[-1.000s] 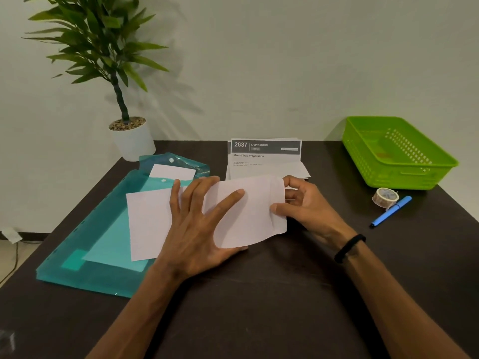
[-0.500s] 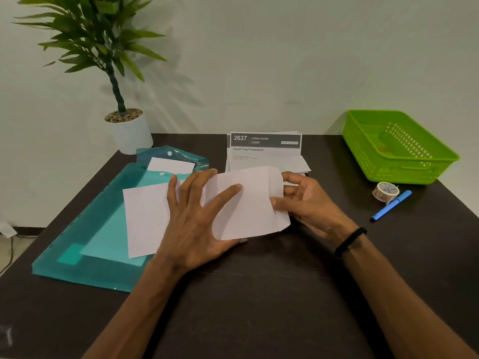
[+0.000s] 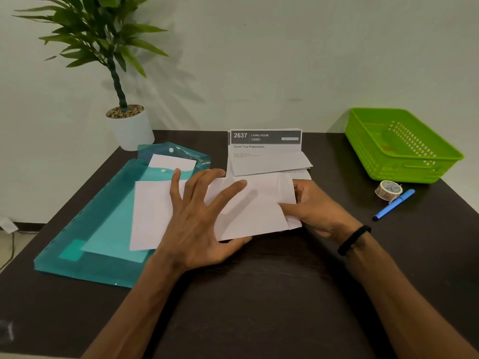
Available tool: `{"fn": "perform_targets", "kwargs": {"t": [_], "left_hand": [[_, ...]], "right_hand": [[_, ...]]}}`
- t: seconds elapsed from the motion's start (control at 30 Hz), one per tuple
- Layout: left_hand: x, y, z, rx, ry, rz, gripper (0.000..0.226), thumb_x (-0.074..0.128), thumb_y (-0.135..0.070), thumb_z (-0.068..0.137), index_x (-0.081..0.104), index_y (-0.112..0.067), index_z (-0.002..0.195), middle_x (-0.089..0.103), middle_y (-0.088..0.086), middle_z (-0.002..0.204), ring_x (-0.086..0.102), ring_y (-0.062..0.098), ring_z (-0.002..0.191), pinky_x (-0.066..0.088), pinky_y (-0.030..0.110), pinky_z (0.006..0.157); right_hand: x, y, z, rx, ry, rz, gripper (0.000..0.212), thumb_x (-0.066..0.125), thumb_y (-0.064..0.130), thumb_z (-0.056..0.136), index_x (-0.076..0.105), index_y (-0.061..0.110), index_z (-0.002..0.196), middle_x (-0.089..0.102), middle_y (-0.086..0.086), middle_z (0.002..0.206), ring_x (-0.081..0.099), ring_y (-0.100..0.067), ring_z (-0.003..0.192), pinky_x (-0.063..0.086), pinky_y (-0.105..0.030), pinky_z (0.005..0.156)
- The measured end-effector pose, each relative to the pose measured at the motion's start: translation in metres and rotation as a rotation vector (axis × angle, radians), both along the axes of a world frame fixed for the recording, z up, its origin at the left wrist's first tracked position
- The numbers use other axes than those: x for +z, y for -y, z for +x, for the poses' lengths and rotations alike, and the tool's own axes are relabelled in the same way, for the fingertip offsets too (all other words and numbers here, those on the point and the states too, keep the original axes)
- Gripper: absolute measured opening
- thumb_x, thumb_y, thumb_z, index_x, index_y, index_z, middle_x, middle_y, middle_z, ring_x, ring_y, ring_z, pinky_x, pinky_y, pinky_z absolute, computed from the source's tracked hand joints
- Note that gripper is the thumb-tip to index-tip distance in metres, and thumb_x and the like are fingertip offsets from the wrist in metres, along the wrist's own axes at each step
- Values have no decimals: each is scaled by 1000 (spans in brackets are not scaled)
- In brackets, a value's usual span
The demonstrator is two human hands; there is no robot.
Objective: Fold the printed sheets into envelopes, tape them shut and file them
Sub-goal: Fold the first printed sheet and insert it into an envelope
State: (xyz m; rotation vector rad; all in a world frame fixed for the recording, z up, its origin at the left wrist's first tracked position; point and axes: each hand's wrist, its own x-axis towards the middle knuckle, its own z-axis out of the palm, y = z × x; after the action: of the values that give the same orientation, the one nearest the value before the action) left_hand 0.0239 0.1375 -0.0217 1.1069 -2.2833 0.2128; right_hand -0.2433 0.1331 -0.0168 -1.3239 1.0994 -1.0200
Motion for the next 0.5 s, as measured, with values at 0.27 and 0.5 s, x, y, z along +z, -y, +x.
{"fn": "perform_targets", "kwargs": {"t": [0.27, 0.5], "left_hand": [[-4, 4, 8, 41, 67, 194, 124, 54, -101, 63, 8, -44, 163, 14, -2, 171, 10, 24, 159, -12, 63, 124], [-3, 3, 7, 13, 42, 130, 116, 65, -85, 66, 11, -45, 161, 34, 3, 159, 31, 26, 148, 1, 66, 125]], "right_hand": [[-4, 4, 1, -30, 28, -26, 70, 93, 34, 69, 68, 19, 133, 75, -6, 128, 71, -30, 119, 58, -51, 99], [-19, 16, -3, -165, -227, -35, 72, 94, 49, 62, 70, 26, 125, 79, 4, 114, 76, -23, 105, 63, -49, 87]]}}
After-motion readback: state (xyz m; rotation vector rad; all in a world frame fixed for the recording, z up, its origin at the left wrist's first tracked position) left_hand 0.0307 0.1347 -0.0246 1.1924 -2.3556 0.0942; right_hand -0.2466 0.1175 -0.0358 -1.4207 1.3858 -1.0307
